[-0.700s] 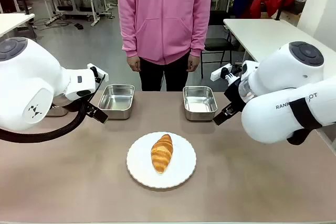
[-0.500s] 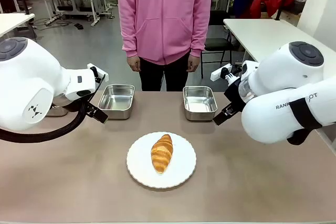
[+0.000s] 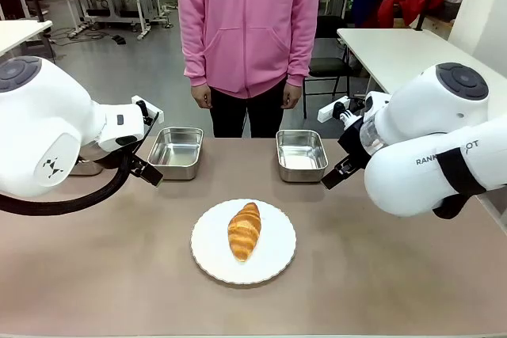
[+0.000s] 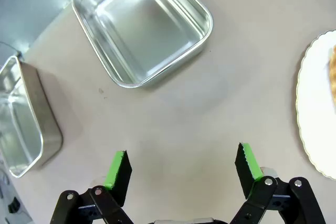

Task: Place the bread in the container.
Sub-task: Place the Butter Roll into the Airtight Container indicated by the human.

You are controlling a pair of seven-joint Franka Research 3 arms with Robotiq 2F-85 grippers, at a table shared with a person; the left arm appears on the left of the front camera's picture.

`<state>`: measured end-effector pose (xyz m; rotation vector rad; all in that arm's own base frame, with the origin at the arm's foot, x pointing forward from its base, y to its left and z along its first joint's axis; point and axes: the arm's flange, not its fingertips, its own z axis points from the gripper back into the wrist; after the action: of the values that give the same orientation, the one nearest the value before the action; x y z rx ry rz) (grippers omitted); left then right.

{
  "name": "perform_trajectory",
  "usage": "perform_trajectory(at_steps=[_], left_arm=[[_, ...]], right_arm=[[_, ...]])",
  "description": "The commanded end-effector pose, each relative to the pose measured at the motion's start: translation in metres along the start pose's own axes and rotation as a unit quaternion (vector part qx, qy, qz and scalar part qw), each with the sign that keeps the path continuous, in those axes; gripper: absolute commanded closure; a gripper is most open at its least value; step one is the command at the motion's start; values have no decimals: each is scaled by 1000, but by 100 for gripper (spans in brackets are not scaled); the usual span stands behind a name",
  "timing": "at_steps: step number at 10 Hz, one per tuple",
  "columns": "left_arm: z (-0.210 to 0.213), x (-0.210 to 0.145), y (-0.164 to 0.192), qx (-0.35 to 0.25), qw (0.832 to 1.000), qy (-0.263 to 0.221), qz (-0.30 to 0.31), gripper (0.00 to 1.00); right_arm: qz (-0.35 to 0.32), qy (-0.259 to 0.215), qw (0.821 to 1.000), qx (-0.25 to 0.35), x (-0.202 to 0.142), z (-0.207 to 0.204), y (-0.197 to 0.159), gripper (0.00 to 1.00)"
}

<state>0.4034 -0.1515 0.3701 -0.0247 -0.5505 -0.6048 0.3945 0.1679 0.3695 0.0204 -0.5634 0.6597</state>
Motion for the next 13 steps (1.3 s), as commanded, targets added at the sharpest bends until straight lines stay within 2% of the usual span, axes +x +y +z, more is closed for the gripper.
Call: perform_trajectory(at_steps=[1,2,4,6,8,9,10,11,13], left_arm=[[0,0,0,0,1000,0,0,0],[0,0,0,0,1000,0,0,0],[45,22,41,-35,999,-25,11,0],[77,33,88,-85,996,-22,13,0],[104,33,142,-123,992,-25,-26,0],[112,26,172,-129,987,-43,-90,0],[113,20,205,-133,984,-59,-102,0],[113,8,238,-162,980,-75,-91,0],[113,-11,276,-179,974,-92,-100,0]], right_arm=[[0,-1,1000,0,0,0,0,0],[0,0,1000,0,0,0,0,0],[0,-26,999,34,23,40,-44,0],[-5,-48,997,59,23,81,-98,0],[-8,-87,993,82,0,108,-160,0],[-3,-108,990,91,-15,115,-186,0],[-6,-124,988,96,-31,120,-210,0],[4,-146,984,102,-50,123,-231,0],[21,-179,977,117,-74,119,-256,0]])
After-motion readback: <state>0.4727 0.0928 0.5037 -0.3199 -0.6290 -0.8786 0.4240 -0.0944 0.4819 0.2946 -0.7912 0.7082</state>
